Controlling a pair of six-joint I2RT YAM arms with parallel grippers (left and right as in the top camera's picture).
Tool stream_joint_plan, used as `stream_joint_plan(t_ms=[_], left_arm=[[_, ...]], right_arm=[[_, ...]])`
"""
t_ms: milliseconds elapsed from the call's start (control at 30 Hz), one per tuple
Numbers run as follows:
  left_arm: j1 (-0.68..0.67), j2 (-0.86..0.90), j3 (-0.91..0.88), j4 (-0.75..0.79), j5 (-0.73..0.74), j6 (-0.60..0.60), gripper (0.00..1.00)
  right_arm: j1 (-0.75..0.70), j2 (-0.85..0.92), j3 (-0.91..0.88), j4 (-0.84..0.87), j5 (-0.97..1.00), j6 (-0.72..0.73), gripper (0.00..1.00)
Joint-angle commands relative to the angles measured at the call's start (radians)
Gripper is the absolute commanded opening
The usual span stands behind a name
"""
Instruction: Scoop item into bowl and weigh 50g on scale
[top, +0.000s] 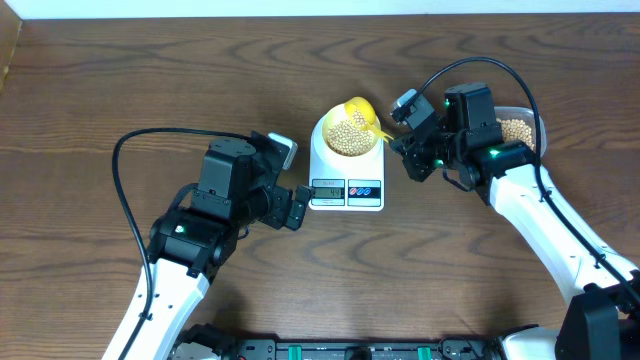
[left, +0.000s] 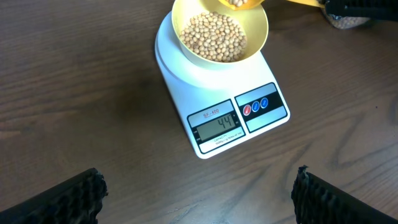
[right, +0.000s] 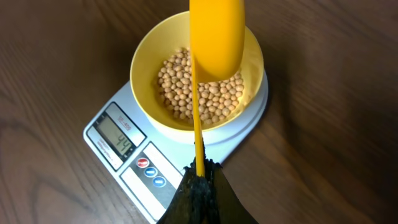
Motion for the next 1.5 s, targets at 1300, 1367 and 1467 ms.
stream_joint_plan(t_ms=[1300, 1367, 1467], left_arm=[[0.005, 0.000, 0.000, 0.005, -0.006, 0.007, 0.98], [0.005, 0.000, 0.000, 0.005, -0.006, 0.007, 0.98], [0.005, 0.000, 0.000, 0.005, -0.006, 0.007, 0.98]], right_arm=[[0.006, 0.004, 0.006, 0.000, -0.037, -0.127, 0.01], [0.006, 0.004, 0.006, 0.001, -0.037, -0.127, 0.01], [0.006, 0.004, 0.006, 0.001, -0.037, -0.131, 0.01]])
